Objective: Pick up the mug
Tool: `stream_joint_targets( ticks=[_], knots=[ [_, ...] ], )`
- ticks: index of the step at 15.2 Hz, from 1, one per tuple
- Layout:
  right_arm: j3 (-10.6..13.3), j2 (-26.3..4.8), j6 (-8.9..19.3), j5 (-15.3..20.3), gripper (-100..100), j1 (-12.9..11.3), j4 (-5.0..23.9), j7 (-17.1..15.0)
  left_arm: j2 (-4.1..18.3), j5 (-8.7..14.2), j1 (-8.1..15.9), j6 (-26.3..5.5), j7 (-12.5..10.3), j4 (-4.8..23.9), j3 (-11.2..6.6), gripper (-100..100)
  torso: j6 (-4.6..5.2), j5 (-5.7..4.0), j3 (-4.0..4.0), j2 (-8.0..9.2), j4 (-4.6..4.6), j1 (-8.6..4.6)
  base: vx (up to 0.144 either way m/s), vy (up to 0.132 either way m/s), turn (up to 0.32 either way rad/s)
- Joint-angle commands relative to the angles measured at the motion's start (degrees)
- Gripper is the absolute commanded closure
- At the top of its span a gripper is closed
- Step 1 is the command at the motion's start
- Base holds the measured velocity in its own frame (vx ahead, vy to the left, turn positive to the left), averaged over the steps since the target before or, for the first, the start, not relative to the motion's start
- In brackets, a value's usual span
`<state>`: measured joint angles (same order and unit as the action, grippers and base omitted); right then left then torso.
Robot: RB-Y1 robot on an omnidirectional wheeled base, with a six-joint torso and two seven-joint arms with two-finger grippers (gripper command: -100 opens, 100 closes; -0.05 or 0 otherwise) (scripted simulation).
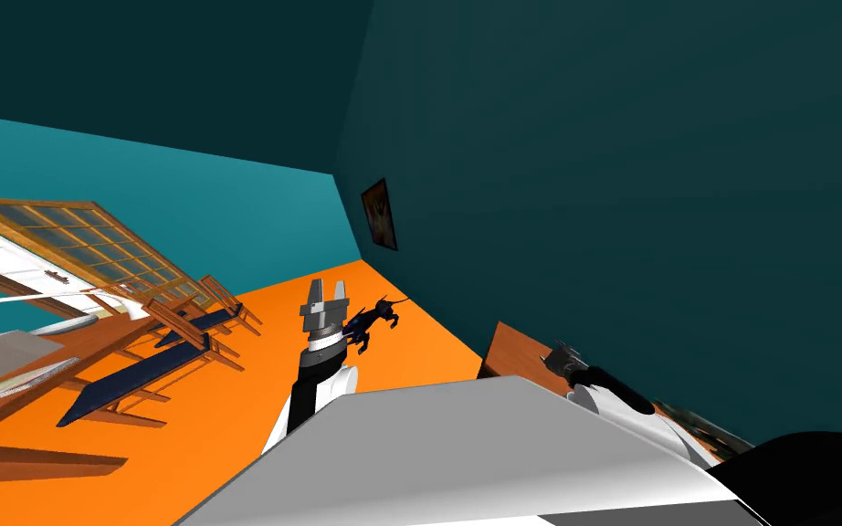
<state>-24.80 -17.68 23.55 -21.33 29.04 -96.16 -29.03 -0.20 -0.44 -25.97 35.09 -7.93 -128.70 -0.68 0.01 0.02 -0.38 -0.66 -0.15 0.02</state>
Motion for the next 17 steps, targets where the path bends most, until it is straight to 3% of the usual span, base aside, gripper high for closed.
stream_joint_targets(
  ticks=[1,2,3,5,6,7,8,10,13,15,16,17],
  knots=[
    [-2.2,-1.0,2.9,-2.3,-100,0.2,2.9,-2.9,0.0,0.0,0.0,0.0,0.0,0.0,0.0,0,0.0,0.0,0.0,0.0,0.0,0.0,0.183,0.07,-0.12],
    [-2.2,-1.0,3.7,-2.3,-100,0.2,4.1,-2.9,0.0,0.0,0.0,0.0,0.0,0.0,0.0,0,0.02,0.01,-0.05,-0.1,-0.02,0.05,0.193,0.075,-0.109],
    [-3.9,-1.3,5.2,-3.6,-100,0.2,5.5,-4.8,0.0,0.0,0.0,0.0,0.0,0.0,0.0,0,0.01,0.01,-0.09,-0.16,-0.04,0.08,0.207,0.07,-0.111],
    [-3.9,-1.3,6.4,-3.6,-100,0.2,6.6,-4.8,0.0,0.0,0.0,0.0,0.0,0.0,0.0,0,0.0,0.0,-0.15,-0.26,-0.06,0.05,0.166,0.039,-0.074],
    [-5.6,-1.7,8.2,-5.0,-100,0.3,9.1,-6.8,0.0,0.0,0.0,0.0,0.0,0.0,0.0,0,-0.01,-0.01,-0.09,-0.13,-0.04,-0.02,0.142,0.035,-0.082],
    [-5.6,-1.7,9.0,-5.0,-100,0.3,9.1,-6.8,0.0,0.0,0.0,0.0,0.0,0.0,0.0,0,0.02,-0.01,-0.06,-0.09,-0.03,-0.04,0.147,0.026,-0.1],
    [-7.3,-2.0,10.3,-6.3,-100,0.3,10.9,-8.7,0.0,0.0,0.0,0.0,0.0,0.0,0.0,0,0.01,-0.02,-0.05,-0.07,-0.02,-0.07,0.171,0.022,-0.119],
    [-7.3,-2.0,11.5,-6.3,-100,0.3,11.5,-8.7,0.0,0.0,0.0,0.0,0.0,0.0,0.0,0,0.01,-0.02,-0.08,-0.14,-0.04,-0.06,0.148,0.044,-0.075],
    [-10.4,-2.5,15.7,-8.8,-100,0.4,16.2,-12.4,0.0,0.0,0.0,0.0,0.0,0.0,0.0,0,0.0,-0.02,-0.05,-0.08,-0.02,-0.08,0.16,0.027,-0.109],
    [-10.4,-2.5,16.4,-8.8,-100,0.4,16.2,-12.4,0.0,0.0,0.0,0.0,0.0,0.0,-0.01,0,0.01,-0.04,-0.1,-0.17,-0.04,-0.19,0.154,-0.001,-0.063],
    [-11.9,-2.7,17.9,-10.0,-100,0.5,18.4,-14.1,0.0,0.0,0.0,0.0,0.0,0.0,-0.01,0,-0.02,-0.05,-0.05,-0.07,-0.02,-0.22,0.127,-0.004,-0.084],
    [-11.9,-2.7,18.7,-10.0,-100,0.5,18.4,-14.1,0.0,0.0,0.0,0.0,0.0,0.0,-0.01,0,0.01,-0.06,-0.02,-0.03,-0.01,-0.24,0.126,0.002,-0.089]
  ],
)
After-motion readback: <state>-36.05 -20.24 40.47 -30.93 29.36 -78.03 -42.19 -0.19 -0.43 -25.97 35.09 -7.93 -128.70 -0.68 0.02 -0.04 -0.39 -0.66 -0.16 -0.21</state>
